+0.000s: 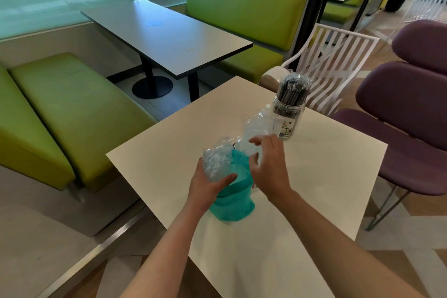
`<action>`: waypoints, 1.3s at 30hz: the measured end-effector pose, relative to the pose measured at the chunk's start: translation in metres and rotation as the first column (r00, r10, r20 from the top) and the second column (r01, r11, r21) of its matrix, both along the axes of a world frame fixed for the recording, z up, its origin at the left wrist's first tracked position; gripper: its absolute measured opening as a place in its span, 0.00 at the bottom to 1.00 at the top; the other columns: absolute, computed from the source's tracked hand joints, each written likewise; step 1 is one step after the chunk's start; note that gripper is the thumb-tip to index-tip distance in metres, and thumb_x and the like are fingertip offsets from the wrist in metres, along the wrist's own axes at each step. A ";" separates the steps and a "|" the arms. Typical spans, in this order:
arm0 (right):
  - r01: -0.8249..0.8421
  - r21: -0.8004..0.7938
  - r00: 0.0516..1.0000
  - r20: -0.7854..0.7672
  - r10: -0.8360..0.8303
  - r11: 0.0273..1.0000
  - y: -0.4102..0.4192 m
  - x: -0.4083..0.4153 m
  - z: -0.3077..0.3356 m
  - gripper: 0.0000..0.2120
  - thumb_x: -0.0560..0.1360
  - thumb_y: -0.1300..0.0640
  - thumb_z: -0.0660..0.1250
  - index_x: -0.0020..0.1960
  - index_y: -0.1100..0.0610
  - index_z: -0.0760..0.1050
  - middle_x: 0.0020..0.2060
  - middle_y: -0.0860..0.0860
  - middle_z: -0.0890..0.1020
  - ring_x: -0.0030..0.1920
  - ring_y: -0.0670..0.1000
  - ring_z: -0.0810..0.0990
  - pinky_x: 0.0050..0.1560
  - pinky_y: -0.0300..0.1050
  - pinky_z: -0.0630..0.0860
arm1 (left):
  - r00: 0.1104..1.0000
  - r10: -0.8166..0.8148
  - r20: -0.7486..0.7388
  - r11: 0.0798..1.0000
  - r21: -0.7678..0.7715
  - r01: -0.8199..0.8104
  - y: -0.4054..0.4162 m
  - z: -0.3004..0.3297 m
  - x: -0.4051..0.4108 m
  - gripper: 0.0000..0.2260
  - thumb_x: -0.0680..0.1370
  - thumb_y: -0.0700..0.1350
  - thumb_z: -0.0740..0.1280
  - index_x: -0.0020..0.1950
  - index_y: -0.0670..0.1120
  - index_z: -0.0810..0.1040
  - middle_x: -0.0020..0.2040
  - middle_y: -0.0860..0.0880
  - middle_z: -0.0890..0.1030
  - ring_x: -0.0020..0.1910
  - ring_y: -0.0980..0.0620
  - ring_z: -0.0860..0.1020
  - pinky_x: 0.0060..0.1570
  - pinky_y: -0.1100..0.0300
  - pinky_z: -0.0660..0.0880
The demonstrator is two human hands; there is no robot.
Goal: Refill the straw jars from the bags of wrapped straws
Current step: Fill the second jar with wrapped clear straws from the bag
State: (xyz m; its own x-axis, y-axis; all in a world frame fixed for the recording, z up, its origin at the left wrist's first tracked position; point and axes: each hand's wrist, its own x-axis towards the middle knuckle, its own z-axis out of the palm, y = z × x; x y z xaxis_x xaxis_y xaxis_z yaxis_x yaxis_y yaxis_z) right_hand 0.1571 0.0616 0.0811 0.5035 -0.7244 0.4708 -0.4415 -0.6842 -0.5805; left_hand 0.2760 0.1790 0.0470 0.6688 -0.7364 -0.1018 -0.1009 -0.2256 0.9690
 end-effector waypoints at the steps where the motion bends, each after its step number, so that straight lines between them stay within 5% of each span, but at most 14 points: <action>1: -0.028 0.105 0.999 0.032 0.024 0.994 0.007 -0.001 -0.004 0.19 0.73 0.65 0.67 0.62 0.53 0.71 0.55 0.46 0.72 0.54 0.44 0.70 0.55 0.44 0.76 | 1.000 -0.009 -0.001 1.000 -0.001 0.009 0.001 -0.001 0.000 0.37 0.65 0.57 0.79 0.69 0.59 0.65 0.58 0.62 0.74 0.59 0.55 0.74 0.51 0.64 0.71; 6: -0.119 0.503 0.993 0.058 0.104 0.856 0.014 0.002 -0.006 0.33 0.75 0.61 0.69 0.76 0.50 0.59 0.60 0.43 0.71 0.53 0.45 0.75 0.58 0.41 0.77 | 0.996 -0.086 -0.029 0.996 -0.006 0.085 0.004 -0.003 0.001 0.36 0.64 0.56 0.81 0.68 0.60 0.67 0.60 0.60 0.77 0.61 0.55 0.76 0.59 0.57 0.75; 9: -0.177 0.692 0.981 0.068 0.181 0.700 0.005 0.004 0.001 0.29 0.76 0.59 0.70 0.74 0.51 0.64 0.62 0.47 0.74 0.57 0.50 0.76 0.62 0.48 0.76 | 0.992 -0.118 -0.055 0.993 -0.014 0.117 0.004 -0.005 0.001 0.37 0.63 0.56 0.81 0.68 0.59 0.69 0.60 0.58 0.79 0.61 0.55 0.77 0.60 0.53 0.77; 17: -0.180 0.804 0.972 0.055 0.230 0.566 0.002 -0.004 -0.007 0.25 0.76 0.48 0.69 0.70 0.49 0.65 0.67 0.51 0.71 0.65 0.56 0.73 0.65 0.58 0.74 | 0.994 -0.093 -0.054 0.995 -0.027 0.092 0.002 0.000 -0.003 0.34 0.67 0.49 0.80 0.67 0.59 0.66 0.58 0.61 0.77 0.57 0.60 0.76 0.54 0.64 0.74; 22: -0.261 0.816 0.961 0.168 0.221 0.516 0.000 -0.005 -0.006 0.14 0.81 0.55 0.62 0.63 0.50 0.62 0.64 0.53 0.75 0.63 0.53 0.75 0.62 0.53 0.77 | 0.998 -0.047 -0.039 0.999 -0.028 0.046 -0.001 0.003 -0.005 0.34 0.67 0.49 0.80 0.67 0.57 0.66 0.55 0.65 0.75 0.53 0.65 0.75 0.49 0.70 0.72; 27: -0.217 0.741 0.976 0.153 0.155 0.636 -0.001 -0.005 0.005 0.12 0.81 0.52 0.61 0.61 0.54 0.65 0.57 0.52 0.77 0.58 0.53 0.78 0.58 0.51 0.79 | 1.000 -0.005 -0.014 0.999 -0.037 0.005 -0.006 0.005 -0.009 0.33 0.67 0.50 0.79 0.66 0.58 0.66 0.54 0.66 0.73 0.53 0.60 0.74 0.49 0.68 0.71; 33: -0.199 0.547 0.980 0.134 0.149 0.813 -0.010 -0.004 0.050 0.15 0.81 0.50 0.59 0.62 0.58 0.70 0.46 0.36 0.76 0.48 0.38 0.75 0.54 0.38 0.71 | 0.998 0.020 0.053 1.000 -0.020 -0.019 -0.013 0.008 -0.010 0.32 0.67 0.53 0.79 0.63 0.60 0.63 0.52 0.66 0.72 0.55 0.57 0.73 0.51 0.64 0.69; 39: -0.148 0.443 0.976 0.209 0.058 0.884 -0.028 -0.003 0.107 0.13 0.81 0.49 0.59 0.63 0.53 0.67 0.47 0.41 0.78 0.54 0.47 0.77 0.57 0.47 0.74 | 0.999 0.015 0.052 1.000 0.006 -0.015 -0.015 0.008 -0.012 0.32 0.67 0.53 0.79 0.63 0.60 0.62 0.56 0.61 0.72 0.56 0.57 0.71 0.53 0.62 0.69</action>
